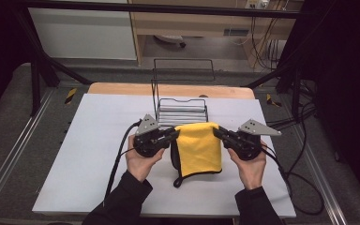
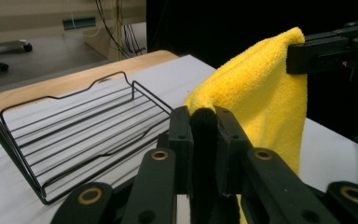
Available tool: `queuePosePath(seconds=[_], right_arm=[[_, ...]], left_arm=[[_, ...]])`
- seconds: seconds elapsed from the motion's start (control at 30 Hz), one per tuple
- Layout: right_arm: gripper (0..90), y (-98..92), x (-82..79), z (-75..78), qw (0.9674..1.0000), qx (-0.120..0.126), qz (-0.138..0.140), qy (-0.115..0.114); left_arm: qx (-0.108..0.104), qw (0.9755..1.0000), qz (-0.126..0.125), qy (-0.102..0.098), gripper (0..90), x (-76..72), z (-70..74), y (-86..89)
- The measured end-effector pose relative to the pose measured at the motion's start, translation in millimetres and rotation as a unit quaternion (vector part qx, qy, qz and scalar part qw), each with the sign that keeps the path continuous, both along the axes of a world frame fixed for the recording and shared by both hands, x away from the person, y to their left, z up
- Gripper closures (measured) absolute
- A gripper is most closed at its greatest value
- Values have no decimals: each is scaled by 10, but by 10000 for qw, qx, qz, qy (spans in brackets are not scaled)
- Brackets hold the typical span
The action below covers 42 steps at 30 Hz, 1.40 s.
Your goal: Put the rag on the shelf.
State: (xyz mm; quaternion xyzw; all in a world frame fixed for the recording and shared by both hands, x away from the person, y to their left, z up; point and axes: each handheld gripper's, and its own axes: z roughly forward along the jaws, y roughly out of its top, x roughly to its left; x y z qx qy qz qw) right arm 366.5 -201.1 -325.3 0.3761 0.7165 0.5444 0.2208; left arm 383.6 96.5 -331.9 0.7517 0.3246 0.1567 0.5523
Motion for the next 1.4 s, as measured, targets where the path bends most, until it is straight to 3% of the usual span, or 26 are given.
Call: queuePosePath(seconds=[0.47,1.0,1.4], right_arm=[[836,71,-39,236,9986,234,-61,-476],[837,206,-56,530,9931,456,-152,-1068],[837,292,-27,701,9892,648,-190,-1300]], left_arm=[[-250,9989,101,-392,792,-12,272,84],[-497,9955,226,-781,793,20,588,193],[-674,9923,325,-984,793,83,814,251]])
